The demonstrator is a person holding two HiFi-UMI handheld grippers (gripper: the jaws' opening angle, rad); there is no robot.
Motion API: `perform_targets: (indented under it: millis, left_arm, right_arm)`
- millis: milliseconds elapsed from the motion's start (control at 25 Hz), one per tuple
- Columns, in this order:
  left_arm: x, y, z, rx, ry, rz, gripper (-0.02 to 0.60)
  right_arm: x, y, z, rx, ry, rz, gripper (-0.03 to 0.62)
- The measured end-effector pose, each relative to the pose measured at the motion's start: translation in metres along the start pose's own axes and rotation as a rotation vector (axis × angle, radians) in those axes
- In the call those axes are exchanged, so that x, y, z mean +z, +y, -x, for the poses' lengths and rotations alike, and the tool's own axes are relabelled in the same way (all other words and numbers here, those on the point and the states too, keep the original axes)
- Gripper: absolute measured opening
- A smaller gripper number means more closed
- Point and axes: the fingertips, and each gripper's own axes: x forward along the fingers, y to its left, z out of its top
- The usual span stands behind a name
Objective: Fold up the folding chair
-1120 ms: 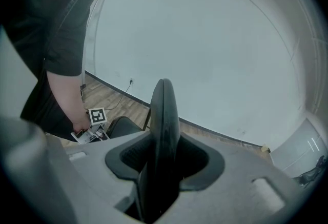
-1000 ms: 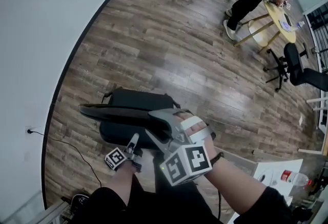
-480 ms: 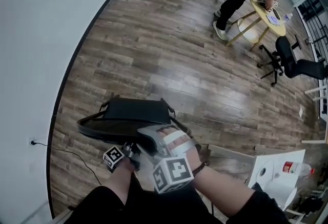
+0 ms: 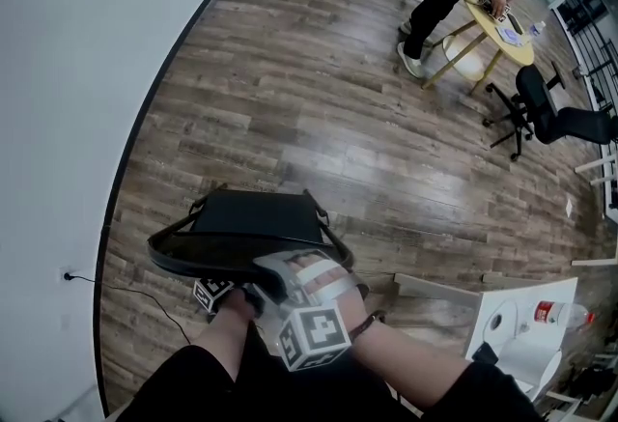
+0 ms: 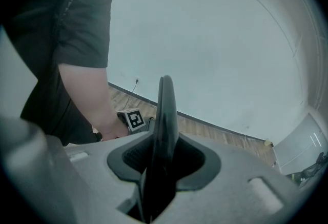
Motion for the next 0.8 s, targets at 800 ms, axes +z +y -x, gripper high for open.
perform_targets:
  millis: [800]
  left_arm:
    - [0.012,-0.029,-0.026,0.057,-0.072,0.065,0.138]
  right_arm:
    - [-0.012,-0.024,0.006,0.033,0.029,0.008,0.112]
